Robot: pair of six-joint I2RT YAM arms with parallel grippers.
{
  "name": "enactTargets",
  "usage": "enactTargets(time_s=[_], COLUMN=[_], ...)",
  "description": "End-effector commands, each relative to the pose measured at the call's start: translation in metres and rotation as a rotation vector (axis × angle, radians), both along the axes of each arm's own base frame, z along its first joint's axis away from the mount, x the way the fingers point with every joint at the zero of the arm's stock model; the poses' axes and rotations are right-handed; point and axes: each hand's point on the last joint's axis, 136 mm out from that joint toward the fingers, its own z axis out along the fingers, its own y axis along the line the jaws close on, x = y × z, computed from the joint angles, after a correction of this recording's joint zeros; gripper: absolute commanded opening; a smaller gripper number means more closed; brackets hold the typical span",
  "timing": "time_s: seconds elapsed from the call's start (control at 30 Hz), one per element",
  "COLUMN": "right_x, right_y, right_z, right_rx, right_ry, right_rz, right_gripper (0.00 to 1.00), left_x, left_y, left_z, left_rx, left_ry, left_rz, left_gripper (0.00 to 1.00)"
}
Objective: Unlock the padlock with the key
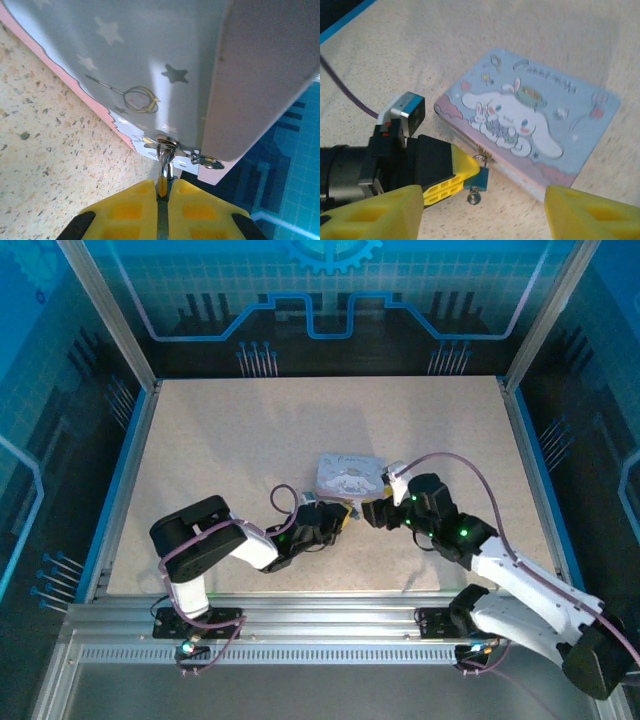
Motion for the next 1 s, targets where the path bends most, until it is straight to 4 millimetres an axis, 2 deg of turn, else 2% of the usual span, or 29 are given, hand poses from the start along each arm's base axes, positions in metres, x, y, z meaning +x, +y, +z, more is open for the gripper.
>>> enactTargets(time_s=[0.0,0.13,0.23,0.33,0.53,0.83,0.97], right_x=[-0.009,-0.016,-0.015,-0.013,-0.006,-0.002,-0.005], right_y=[0.003,0.000,0.002,0.000,-0.006,0.010,0.022], right_z=[0.009,-0.005,-0.005,-0.027,-0.063,-0.078,-0.081], right_rx=[-0.210,-0.453,-0.491,-0.645,-0.884,-0.884,-0.827], right_ry=[-0.215,-0.424,-0.496,-0.540,-0.536,-0.557,-0.569], right_rz=[0.205,0.349,0.363,0.406,0.420,0.446,0.477], right_gripper=[0.67,0.71,0.73,0.78,0.79,0.72,0.71], left_x=[0.006,0.006,0.005,0.005,0.005,0.006,0.006], left_y=[0.002,0.003,0.003,0.004,0.003,0.001,0.001], left_z=[0.017,0.017,0.018,0.017,0.019,0.019,0.019], left_rx=[-0.018,-0.020,-0.021,-0.020,-0.025,-0.030,-0.032], left_ry=[-0.053,-0.053,-0.052,-0.052,-0.052,-0.052,-0.051], left_rz=[0.011,0.011,0.010,0.009,0.006,0.001,0.001], left_gripper=[0.04,0.04,0.04,0.04,0.05,0.05,0.05])
